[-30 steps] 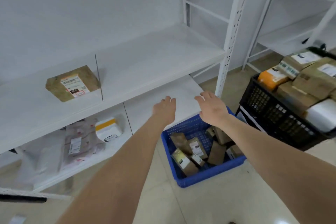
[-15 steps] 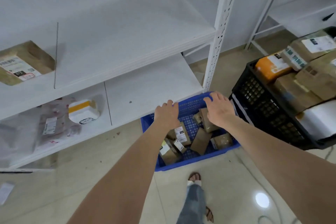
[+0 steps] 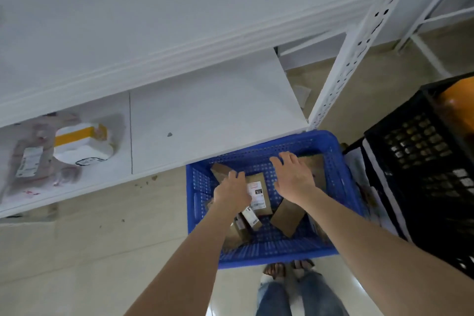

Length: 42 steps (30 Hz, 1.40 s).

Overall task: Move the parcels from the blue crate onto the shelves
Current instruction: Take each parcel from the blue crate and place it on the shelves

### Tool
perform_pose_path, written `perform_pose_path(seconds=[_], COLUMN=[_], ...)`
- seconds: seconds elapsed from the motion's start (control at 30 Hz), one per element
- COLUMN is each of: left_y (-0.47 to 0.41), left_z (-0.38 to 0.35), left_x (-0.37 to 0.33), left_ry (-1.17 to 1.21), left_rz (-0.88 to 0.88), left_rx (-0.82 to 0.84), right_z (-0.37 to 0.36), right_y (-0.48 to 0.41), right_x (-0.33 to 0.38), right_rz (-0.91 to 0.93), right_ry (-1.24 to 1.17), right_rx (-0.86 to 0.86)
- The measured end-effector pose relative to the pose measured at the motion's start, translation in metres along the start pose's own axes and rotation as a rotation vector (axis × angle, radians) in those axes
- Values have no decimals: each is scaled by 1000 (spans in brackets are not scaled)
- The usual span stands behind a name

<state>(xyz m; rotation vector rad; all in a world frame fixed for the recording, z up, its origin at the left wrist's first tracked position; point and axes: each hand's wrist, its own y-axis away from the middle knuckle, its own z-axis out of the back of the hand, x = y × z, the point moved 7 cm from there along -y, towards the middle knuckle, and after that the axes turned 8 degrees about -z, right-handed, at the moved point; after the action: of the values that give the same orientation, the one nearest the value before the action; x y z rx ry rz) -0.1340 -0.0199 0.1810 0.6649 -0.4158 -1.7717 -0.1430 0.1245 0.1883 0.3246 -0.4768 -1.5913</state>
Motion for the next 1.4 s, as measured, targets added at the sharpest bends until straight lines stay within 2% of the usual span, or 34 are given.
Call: perform_pose_path(seconds=[0.13,0.23,0.4,0.6,0.67,0.8,0.93,1.13,1.23,1.33,1.4], left_y=[-50,-88,-152,-196,-201,-192,-162,-81,-35,11,38], left_z=[-57,-99,-155,-202,-214,-221,-199,-121,-87,-58,-29], left_x=[39,78,133,193,200,196,181,132,107,93,83], left_ry=[240,514,666,940,1074,1343,1530,1722,1778,1734,1702], left_rz=[123,303,420,537,563,620,687,780,793,794,737], left_rx=[50,-15,-115,-369,-407,-399,-391,-448,-422,-389,-374], right_z=[-76,-141,-229,-290,-299,-285,-247,-156,-104,-56,-21], right_y=[-63,-105,-177,-250,-262,-251,-205,-105,-53,-5,14], right_x=[14,31,63,112,122,121,110,84,83,79,67], right_rz=[-3,-6,-66,-114,-119,-82,13,184,325,455,388], right_ry=[-150,-260,-498,-747,-769,-639,-573,-443,-300,-275,-340], right_rx=[116,272,438,413,347,142,116,15,-27,48,69])
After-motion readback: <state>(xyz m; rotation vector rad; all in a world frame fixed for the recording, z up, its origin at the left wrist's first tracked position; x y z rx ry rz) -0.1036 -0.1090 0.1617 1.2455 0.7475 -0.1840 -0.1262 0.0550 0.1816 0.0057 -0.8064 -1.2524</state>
